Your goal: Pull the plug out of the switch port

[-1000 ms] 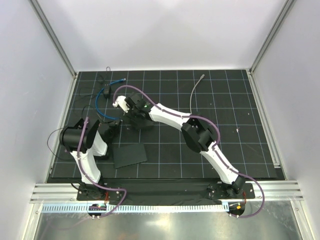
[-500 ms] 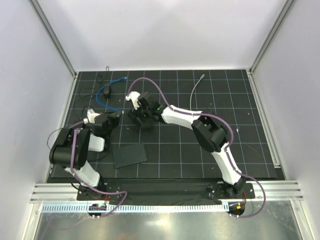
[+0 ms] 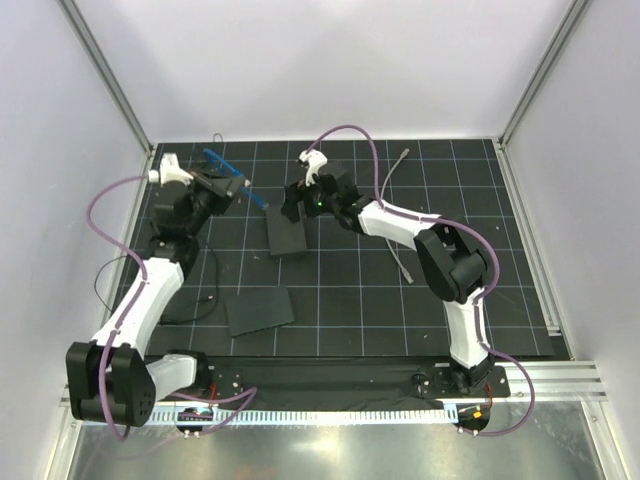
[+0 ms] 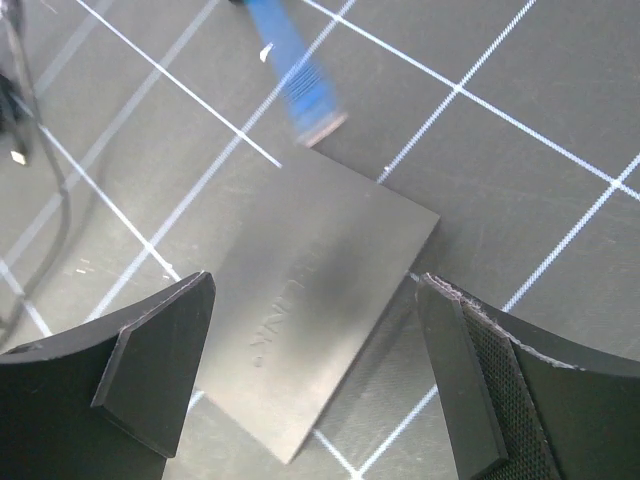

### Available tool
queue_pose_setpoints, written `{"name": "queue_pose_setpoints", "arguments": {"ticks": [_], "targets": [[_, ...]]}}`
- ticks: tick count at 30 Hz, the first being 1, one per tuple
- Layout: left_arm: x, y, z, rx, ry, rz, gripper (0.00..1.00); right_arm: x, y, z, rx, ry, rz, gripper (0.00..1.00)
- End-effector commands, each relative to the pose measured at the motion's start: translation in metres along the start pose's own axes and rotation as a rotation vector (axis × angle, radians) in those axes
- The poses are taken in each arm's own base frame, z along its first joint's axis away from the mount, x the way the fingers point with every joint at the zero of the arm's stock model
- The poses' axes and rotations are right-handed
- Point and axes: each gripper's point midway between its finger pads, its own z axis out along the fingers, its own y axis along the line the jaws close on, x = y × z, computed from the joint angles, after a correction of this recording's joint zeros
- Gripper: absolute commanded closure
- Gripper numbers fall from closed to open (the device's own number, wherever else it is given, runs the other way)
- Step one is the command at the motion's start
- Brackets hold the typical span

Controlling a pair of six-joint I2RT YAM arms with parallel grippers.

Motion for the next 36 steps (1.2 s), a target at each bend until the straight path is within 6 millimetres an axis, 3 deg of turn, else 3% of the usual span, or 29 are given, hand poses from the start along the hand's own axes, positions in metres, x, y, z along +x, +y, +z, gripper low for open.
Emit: {"name": "queue_pose_setpoints", "arguments": {"ticks": [1,2,5,10,14,15,16,18,19,20,21,24,25,26,28,31,36], "targets": [[0.013,-0.030,-0.017,0.036,0.162,0.082,1.00,-0.053,0.027,-0.022,-0.079,-0.152,0.054,0.09],[0.012,-0.048,-0.021,0.086,0.188,0.093,1.00,-0.058,0.027,-0.025,-0.080,-0.169,0.060,0.09],[0.018,-0.051,-0.034,0.068,0.237,0.089,1.00,-0.064,0.036,-0.033,-0.116,-0.187,0.062,0.09],[0.005,-0.082,-0.059,0.130,0.218,0.195,1.00,-0.072,0.055,-0.044,-0.223,-0.230,0.024,0.09],[-0.004,-0.095,-0.079,0.135,0.189,0.254,1.00,-0.096,0.078,-0.039,-0.355,-0.271,-0.064,0.09],[-0.004,-0.098,-0.082,0.141,0.188,0.256,1.00,-0.126,0.087,-0.039,-0.385,-0.316,-0.101,0.09],[-0.005,-0.102,-0.084,0.155,0.191,0.263,1.00,-0.110,0.083,-0.020,-0.389,-0.249,-0.094,0.09],[-0.001,-0.102,-0.087,0.157,0.220,0.261,1.00,-0.114,0.093,-0.010,-0.455,-0.239,-0.100,0.09],[0.005,-0.102,-0.088,0.169,0.251,0.255,1.00,-0.130,0.102,-0.010,-0.495,-0.276,-0.115,0.09],[0.007,-0.102,-0.088,0.178,0.260,0.253,1.00,-0.118,0.101,0.007,-0.527,-0.258,-0.115,0.10],[0.009,-0.102,-0.088,0.182,0.269,0.257,1.00,-0.131,0.112,0.006,-0.571,-0.287,-0.152,0.10],[0.015,-0.102,-0.090,0.196,0.307,0.261,1.00,-0.118,0.107,0.035,-0.530,-0.281,-0.159,0.10],[0.017,-0.102,-0.091,0.198,0.313,0.260,1.00,-0.131,0.111,0.035,-0.539,-0.311,-0.167,0.11],[0.019,-0.103,-0.093,0.214,0.328,0.259,1.00,-0.122,0.112,0.046,-0.546,-0.301,-0.162,0.11],[0.022,-0.104,-0.094,0.223,0.343,0.255,1.00,-0.134,0.111,0.053,-0.499,-0.341,-0.165,0.12],[0.027,-0.104,-0.099,0.244,0.363,0.245,1.00,-0.132,0.109,0.071,-0.441,-0.350,-0.206,0.13],[0.030,-0.101,-0.107,0.243,0.362,0.254,1.00,-0.151,0.099,0.079,-0.325,-0.424,-0.239,0.18]]}}
